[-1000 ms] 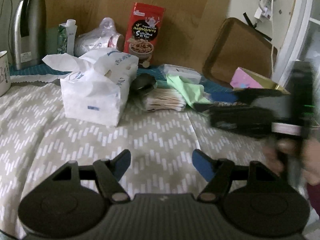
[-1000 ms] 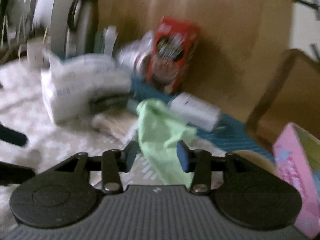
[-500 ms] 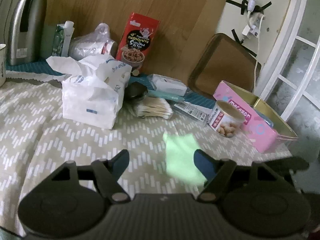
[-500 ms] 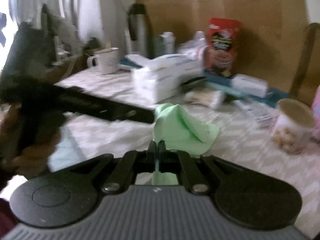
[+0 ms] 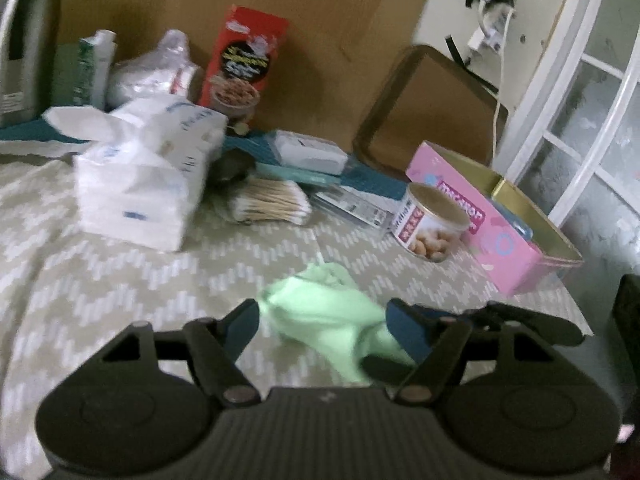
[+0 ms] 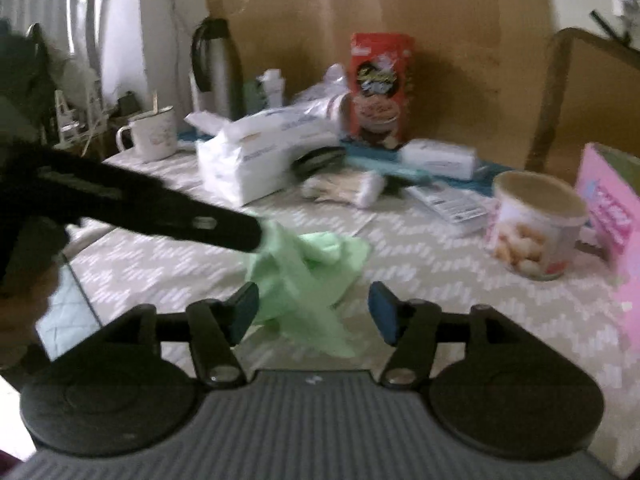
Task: Organize soft objects
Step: 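Grasp the light-green cloth with the left gripper, then carry the green cloth into the tin and release it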
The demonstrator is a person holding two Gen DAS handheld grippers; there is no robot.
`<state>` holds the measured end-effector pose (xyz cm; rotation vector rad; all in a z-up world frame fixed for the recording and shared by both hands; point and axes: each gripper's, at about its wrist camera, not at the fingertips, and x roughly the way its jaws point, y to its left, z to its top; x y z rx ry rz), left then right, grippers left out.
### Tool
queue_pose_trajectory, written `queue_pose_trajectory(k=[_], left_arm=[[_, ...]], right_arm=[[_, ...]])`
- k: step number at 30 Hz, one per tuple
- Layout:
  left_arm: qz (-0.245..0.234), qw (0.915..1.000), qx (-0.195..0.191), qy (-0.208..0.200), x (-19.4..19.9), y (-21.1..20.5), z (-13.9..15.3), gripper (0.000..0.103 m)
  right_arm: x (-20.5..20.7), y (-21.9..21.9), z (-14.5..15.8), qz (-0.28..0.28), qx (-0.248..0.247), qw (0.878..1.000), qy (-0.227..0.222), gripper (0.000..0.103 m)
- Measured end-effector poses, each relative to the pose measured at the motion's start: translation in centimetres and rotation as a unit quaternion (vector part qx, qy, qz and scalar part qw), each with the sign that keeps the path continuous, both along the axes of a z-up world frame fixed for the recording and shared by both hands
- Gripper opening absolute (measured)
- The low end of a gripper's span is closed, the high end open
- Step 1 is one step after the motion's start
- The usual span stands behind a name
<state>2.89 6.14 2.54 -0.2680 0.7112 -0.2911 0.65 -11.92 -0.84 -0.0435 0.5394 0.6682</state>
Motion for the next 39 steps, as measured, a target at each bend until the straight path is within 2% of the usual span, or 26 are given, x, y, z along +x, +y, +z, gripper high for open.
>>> queue_pose_trajectory(k=[1,2,3,4,5,6,7,9,12,17,19,20,21,22,23,24,25,26,29,31,34,37,39], left_arm=[[-0.002,1.0000,0.002,0.008,0.7,-0.3,-0.4,0.063],[-0.006,0.9998,-0.001,0.020,1.2,-0.5,-0.9,0.043],[-0.014,0.9991,-0.010,0.038,1.8,-0.6,-1.5,0.025],[-0.016,0.9984,-0.022,0.049,2.1,-0.6,-1.9,0.024],[-0.012,0.9986,-0.026,0.044,1.9,-0.8,-1.7,0.017],[-0.016,0.9988,-0.025,0.040,1.7,-1.0,-1.2,0.015],[-0.020,0.9991,-0.019,0.033,1.6,-1.5,-0.4,0.015],[-0.042,0.9987,-0.023,0.015,1.9,-2.7,1.2,0.015],[-0.086,0.9960,-0.020,-0.013,3.2,-6.2,3.7,0.015],[-0.172,0.9829,0.009,-0.065,6.5,-15.7,6.9,0.016],[-0.201,0.9765,0.009,-0.076,8.0,-19.9,7.6,0.019],[-0.209,0.9749,0.008,-0.077,8.7,-21.6,7.8,0.025],[-0.214,0.9735,0.013,-0.079,9.5,-23.2,7.9,0.040],[-0.210,0.9742,0.021,-0.081,10.0,-24.4,7.8,0.047],[-0.195,0.9767,0.030,-0.085,10.5,-25.5,7.7,0.054],[-0.182,0.9786,0.038,-0.088,11.0,-26.1,7.6,0.054],[-0.171,0.9806,0.045,-0.085,11.3,-26.4,7.4,0.054],[-0.162,0.9823,0.047,-0.081,11.3,-26.2,7.2,0.054],[-0.149,0.9835,0.055,-0.087,10.3,-24.5,7.0,0.055],[-0.129,0.9852,0.062,-0.094,9.1,-22.4,6.7,0.056],[-0.094,0.9900,0.057,-0.087,7.5,-17.9,5.8,0.057],[-0.041,0.9931,0.082,-0.073,6.0,-13.2,3.9,0.057],[-0.001,0.9931,0.103,-0.056,5.1,-9.8,2.4,0.057]], right_arm=[[0.2,0.3,-0.1,0.009,0.002,1.000,0.004,0.064],[0.6,0.8,-0.2,0.015,-0.003,1.000,0.012,0.063],[1.1,1.4,-0.5,0.020,-0.010,1.000,0.018,0.045],[1.5,2.2,-0.8,0.031,-0.019,0.999,0.025,0.030],[1.5,2.8,-0.9,0.036,-0.028,0.999,0.009,0.018],[1.5,3.3,-1.1,0.039,-0.038,0.999,-0.004,0.016],[1.5,3.5,-0.9,0.039,-0.044,0.998,-0.007,0.016],[1.4,2.6,-0.4,0.032,-0.020,0.999,-0.014,0.014],[0.6,0.1,0.9,-0.001,-0.006,0.998,-0.062,0.014],[0.2,-6.9,3.1,-0.104,0.003,0.987,-0.122,0.014],[0.5,-10.0,3.8,-0.145,0.003,0.980,-0.136,0.014],[0.8,-11.7,4.0,-0.167,0.000,0.976,-0.140,0.014],[1.2,-13.1,4.2,-0.187,-0.003,0.972,-0.142,0.017],[1.8,-14.5,4.3,-0.204,-0.004,0.969,-0.140,0.018],[2.7,-15.9,4.2,-0.222,-0.006,0.965,-0.137,0.028],[3.7,-16.9,4.0,-0.235,-0.014,0.963,-0.131,0.054],[5.1,-17.7,3.5,-0.247,-0.029,0.961,-0.121,0.064],[6.5,-18.7,2.9,-0.262,-0.044,0.958,-0.106,0.070],[8.8,-20.8,0.9,-0.306,-0.061,0.947,-0.072,0.070],[8.3,-22.1,0.5,-0.314,-0.032,0.947,-0.065,0.070],[6.5,-22.6,0.7,-0.326,0.006,0.942,-0.082,0.070],[5.0,-21.9,1.7,-0.320,0.031,0.940,-0.116,0.069],[4.1,-20.8,2.7,-0.297,0.042,0.944,-0.138,0.061]])
